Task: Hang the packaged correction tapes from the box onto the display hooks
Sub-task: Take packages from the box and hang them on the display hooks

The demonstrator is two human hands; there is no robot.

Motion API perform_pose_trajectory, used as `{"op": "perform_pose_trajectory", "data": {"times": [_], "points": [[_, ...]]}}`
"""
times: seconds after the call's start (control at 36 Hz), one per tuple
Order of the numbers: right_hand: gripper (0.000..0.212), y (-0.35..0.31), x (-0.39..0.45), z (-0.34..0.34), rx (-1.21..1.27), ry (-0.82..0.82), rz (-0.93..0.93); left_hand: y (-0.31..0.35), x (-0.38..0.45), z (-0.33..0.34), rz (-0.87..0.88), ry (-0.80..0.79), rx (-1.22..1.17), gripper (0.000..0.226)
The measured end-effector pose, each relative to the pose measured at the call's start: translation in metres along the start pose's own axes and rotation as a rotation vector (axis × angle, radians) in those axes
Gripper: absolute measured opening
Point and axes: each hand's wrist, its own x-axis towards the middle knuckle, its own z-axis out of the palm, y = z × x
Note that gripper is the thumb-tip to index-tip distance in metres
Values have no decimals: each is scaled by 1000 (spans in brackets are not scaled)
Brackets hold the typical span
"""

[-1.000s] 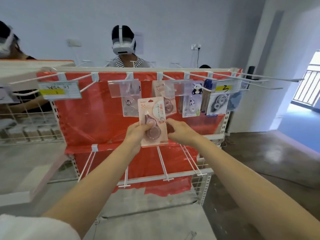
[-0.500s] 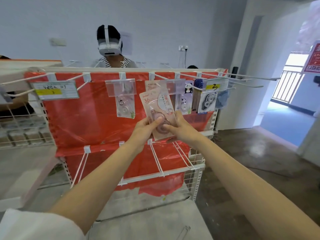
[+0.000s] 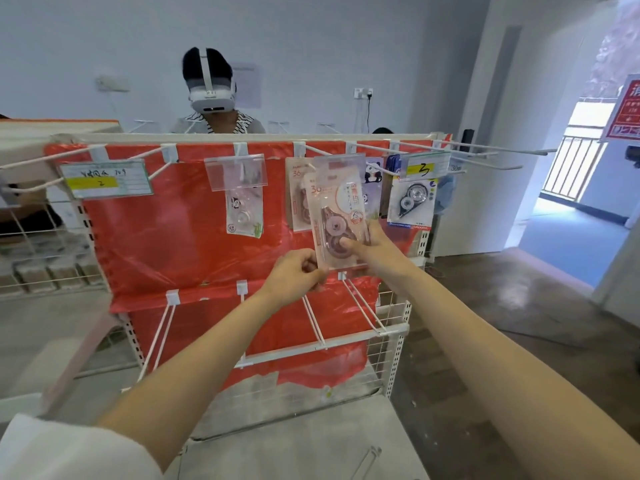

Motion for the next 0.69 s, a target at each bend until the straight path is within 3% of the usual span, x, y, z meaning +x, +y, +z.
{"op": "perform_pose_trajectory", "data": {"times": [0.19,0.31,0.39,0.5,0.64,0.69], "points": [[45,8,23,0,-185,2,22,-8,5,-4,29,78,516,22],[14,15,38,6,-262,-26,-10,-11,6,-9,51,73,795,21],[41,17,53,11,-267,-16,14,-14,9,-14,55,58,832,16],[44,17,75,15,-276,-68,43,-20,11,-21,48,8,826,16],[5,13,92,16,-285,-113,6,-29,13,-29,0,14,817,18],[10,11,100,17,-301,-113,6,-31,13,-32,-17,21,823,18]]}}
